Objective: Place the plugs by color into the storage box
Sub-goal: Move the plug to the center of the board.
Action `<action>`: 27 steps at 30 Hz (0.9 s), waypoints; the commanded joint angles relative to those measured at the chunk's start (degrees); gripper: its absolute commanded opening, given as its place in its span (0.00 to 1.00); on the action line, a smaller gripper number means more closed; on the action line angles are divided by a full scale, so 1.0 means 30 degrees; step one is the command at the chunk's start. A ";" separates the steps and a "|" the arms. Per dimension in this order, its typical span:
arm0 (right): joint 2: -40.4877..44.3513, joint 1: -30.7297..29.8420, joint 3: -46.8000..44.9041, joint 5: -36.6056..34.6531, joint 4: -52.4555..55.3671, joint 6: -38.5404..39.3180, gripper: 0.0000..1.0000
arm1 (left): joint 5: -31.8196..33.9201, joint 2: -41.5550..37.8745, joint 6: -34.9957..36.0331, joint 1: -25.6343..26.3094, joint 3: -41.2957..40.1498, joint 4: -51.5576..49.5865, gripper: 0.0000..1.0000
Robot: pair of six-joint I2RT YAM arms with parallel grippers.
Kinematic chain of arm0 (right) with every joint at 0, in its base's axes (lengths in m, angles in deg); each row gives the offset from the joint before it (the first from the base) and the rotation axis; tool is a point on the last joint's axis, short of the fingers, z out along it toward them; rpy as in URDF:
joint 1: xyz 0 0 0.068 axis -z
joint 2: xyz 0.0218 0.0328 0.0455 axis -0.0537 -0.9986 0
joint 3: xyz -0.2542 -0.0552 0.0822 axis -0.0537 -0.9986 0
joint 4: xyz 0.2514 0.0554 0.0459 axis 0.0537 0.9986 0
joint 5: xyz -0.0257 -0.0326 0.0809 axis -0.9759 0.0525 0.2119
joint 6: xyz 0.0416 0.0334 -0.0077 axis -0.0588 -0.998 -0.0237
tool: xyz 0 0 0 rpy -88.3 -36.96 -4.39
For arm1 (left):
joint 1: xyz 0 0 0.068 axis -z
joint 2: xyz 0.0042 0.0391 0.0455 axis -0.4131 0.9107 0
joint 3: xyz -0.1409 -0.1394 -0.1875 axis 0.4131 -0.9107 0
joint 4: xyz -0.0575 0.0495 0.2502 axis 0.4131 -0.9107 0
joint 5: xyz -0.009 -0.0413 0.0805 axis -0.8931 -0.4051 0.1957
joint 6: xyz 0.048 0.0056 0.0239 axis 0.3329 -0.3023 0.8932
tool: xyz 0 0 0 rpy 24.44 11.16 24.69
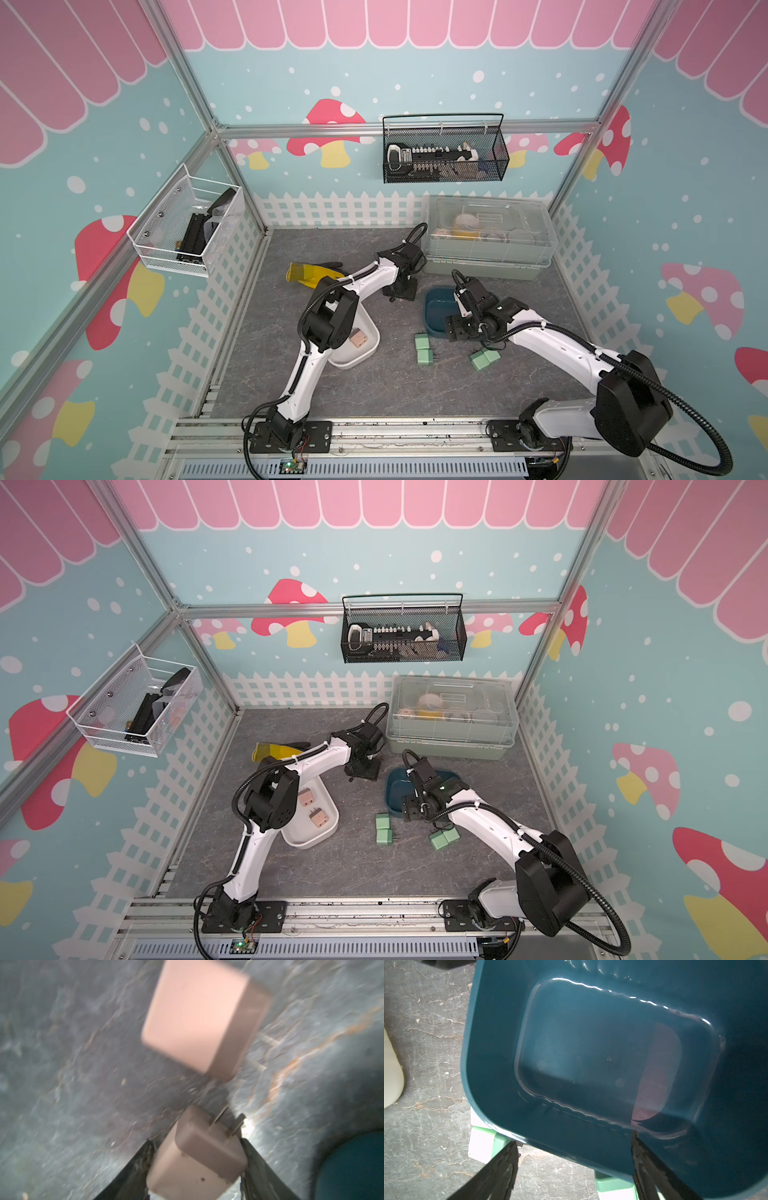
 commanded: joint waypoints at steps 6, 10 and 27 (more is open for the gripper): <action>-0.0447 0.0107 -0.0001 0.0208 -0.0179 0.0073 0.83 | -0.0068 -0.1643 -0.2953 -0.1028 -0.2005 -0.0750 0.61; -0.0468 0.0123 0.0035 0.0161 -0.0166 0.0197 0.83 | -0.0382 -0.2115 -0.3051 -0.1058 -0.1786 -0.0830 0.65; 0.0005 0.0135 -0.0228 -0.0020 0.0104 0.0358 0.83 | 0.0115 -0.0871 0.2353 -0.1094 0.1399 -0.1395 0.82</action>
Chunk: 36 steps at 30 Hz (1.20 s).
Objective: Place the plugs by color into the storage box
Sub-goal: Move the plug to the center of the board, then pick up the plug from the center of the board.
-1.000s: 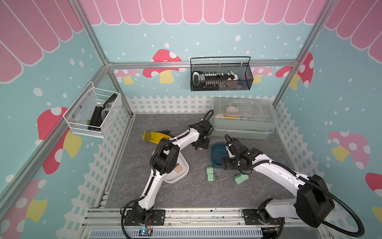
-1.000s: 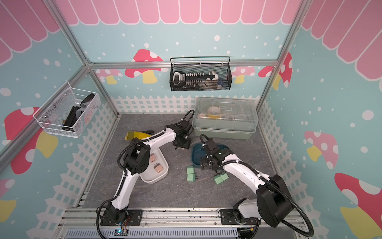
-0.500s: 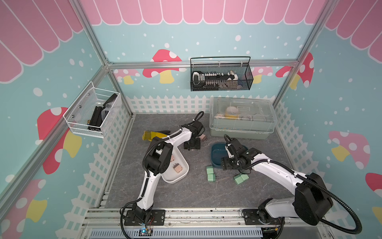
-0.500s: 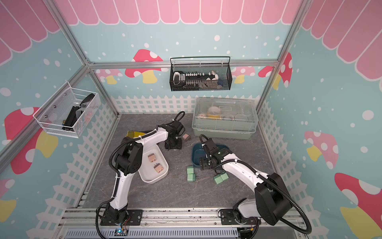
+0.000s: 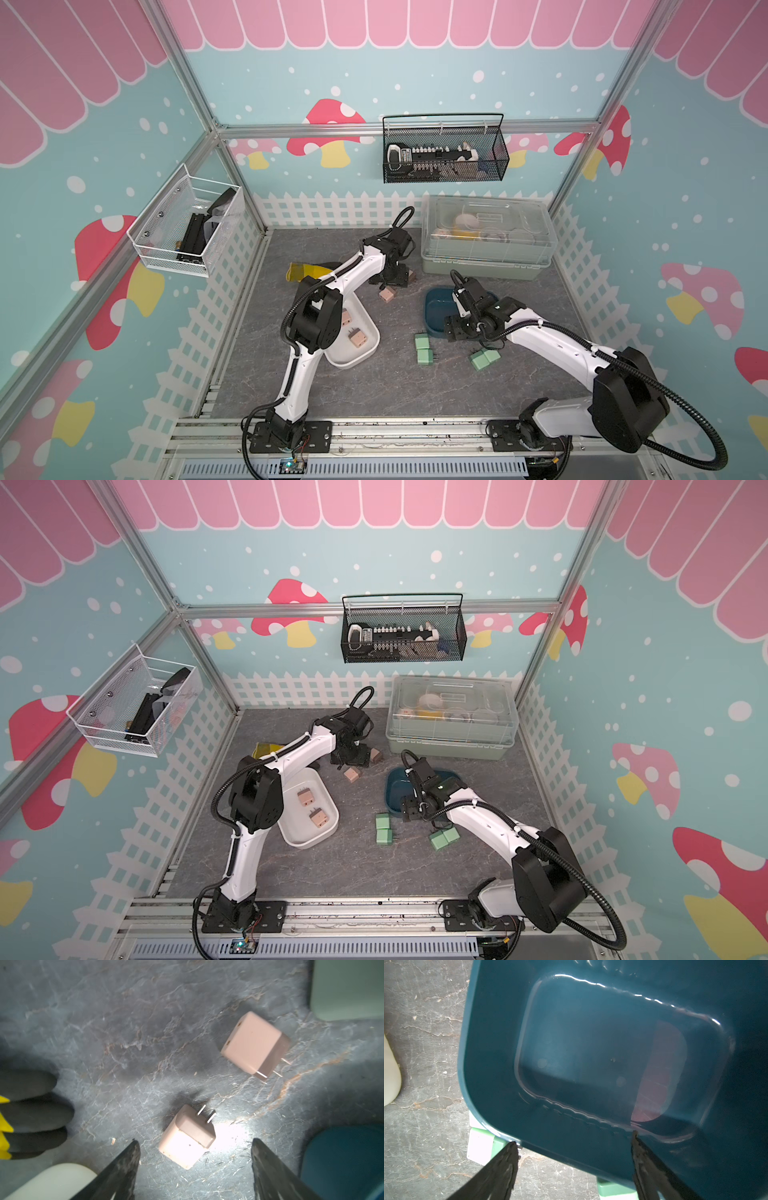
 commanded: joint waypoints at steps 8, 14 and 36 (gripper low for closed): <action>0.0613 0.0116 -0.0390 -0.0367 0.0500 0.0162 0.83 | -0.3509 0.0872 0.2563 -0.0790 -0.1024 0.1850 0.94; 0.0444 0.0119 -0.0345 -0.0315 0.0415 0.0067 0.83 | -0.4834 0.0681 0.1408 -0.1238 -0.1975 0.2513 0.93; -0.0161 0.0122 -0.0115 -0.0145 -0.0050 0.0088 0.83 | -0.2635 -0.0455 -0.0626 0.0298 -0.3936 0.0923 0.79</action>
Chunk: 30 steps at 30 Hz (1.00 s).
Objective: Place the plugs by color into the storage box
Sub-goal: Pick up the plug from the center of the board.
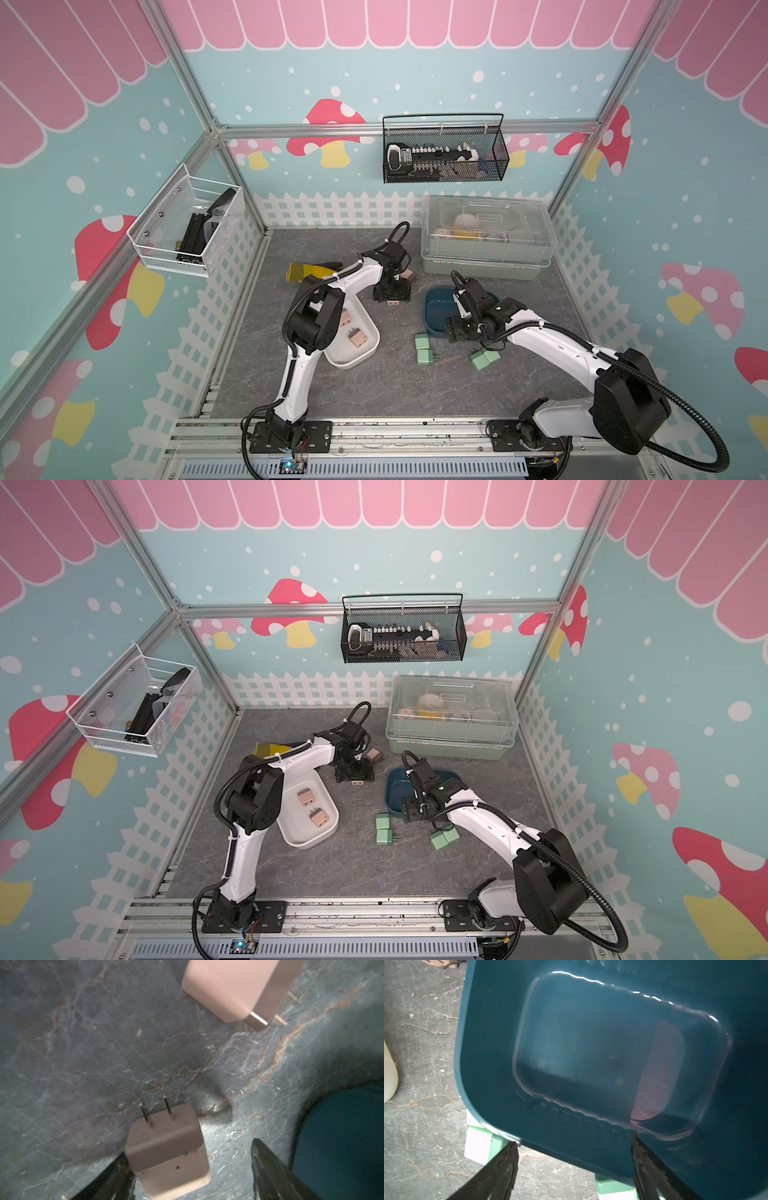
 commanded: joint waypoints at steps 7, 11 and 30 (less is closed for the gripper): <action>-0.0262 0.0124 -0.0031 0.0063 -0.0139 0.0162 0.83 | 0.2561 0.0808 -0.0739 0.0144 0.1138 -0.2683 0.69; -0.0098 0.0121 -0.0176 0.0101 -0.0101 0.0220 0.83 | 0.2158 0.1332 -0.1242 0.0130 0.1648 -0.2677 0.68; 0.0172 0.0121 -0.0383 -0.0033 -0.0021 0.0804 0.83 | 0.2248 0.1751 -0.1903 0.0293 0.2543 -0.2855 0.42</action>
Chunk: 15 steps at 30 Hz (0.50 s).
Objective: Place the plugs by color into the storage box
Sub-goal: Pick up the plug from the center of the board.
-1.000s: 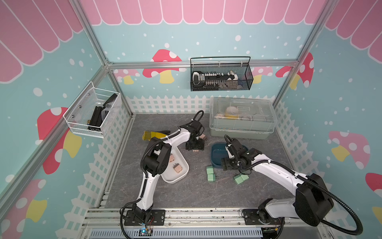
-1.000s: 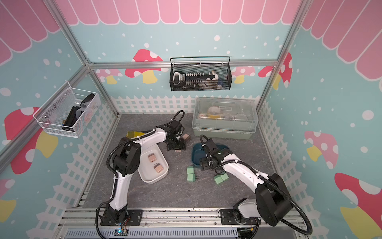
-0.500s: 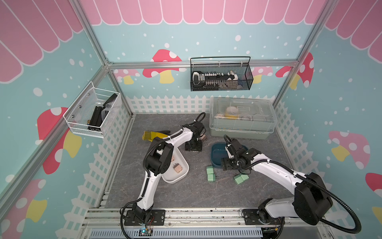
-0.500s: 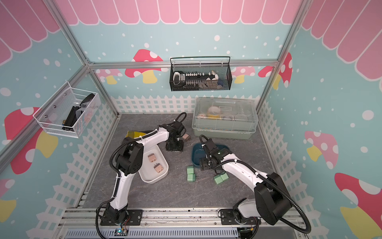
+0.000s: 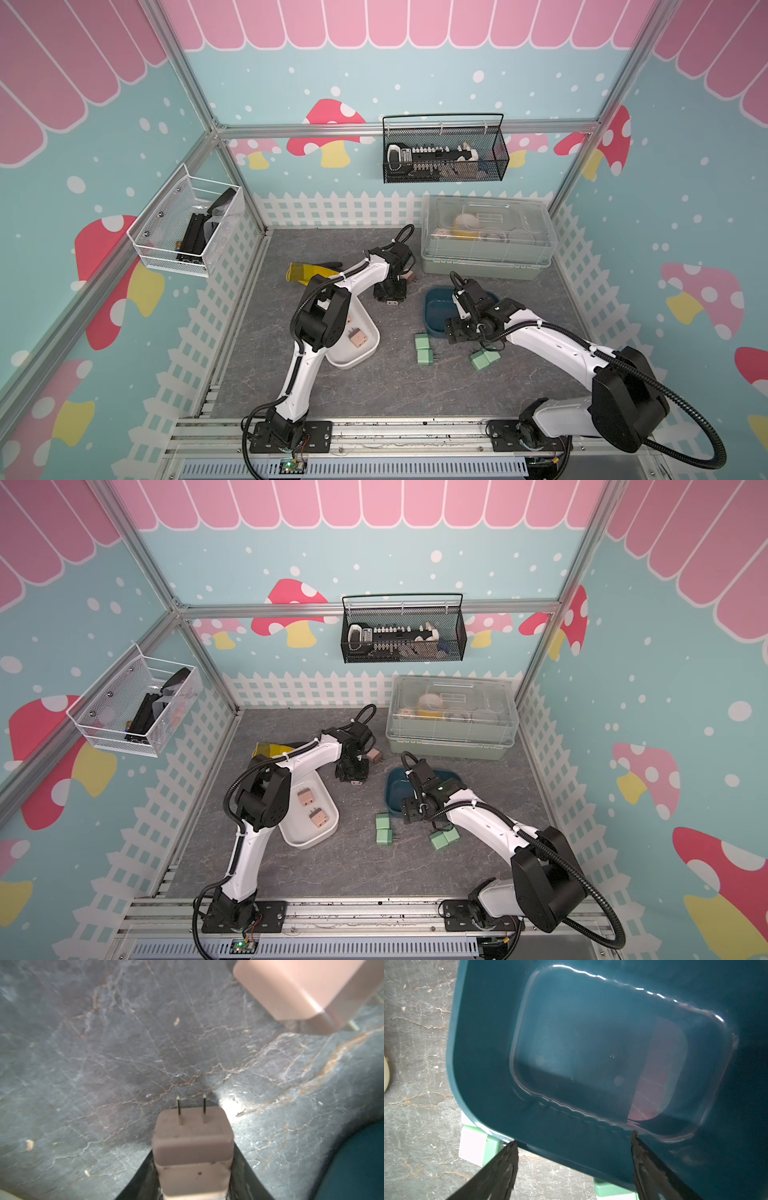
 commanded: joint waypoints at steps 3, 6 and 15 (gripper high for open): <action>0.0276 0.0114 -0.0237 -0.0132 0.0047 0.0453 0.83 | 0.0328 -0.0206 -0.0425 0.0067 0.0328 -0.0285 0.41; 0.0171 0.0135 -0.0097 -0.0118 0.0057 0.0595 0.83 | 0.0577 -0.0828 -0.0447 -0.0013 0.0720 -0.0582 0.40; -0.0806 0.0128 0.0765 0.0204 -0.0256 0.0838 0.83 | 0.0873 -0.2912 -0.0600 -0.1026 0.0421 -0.1179 0.39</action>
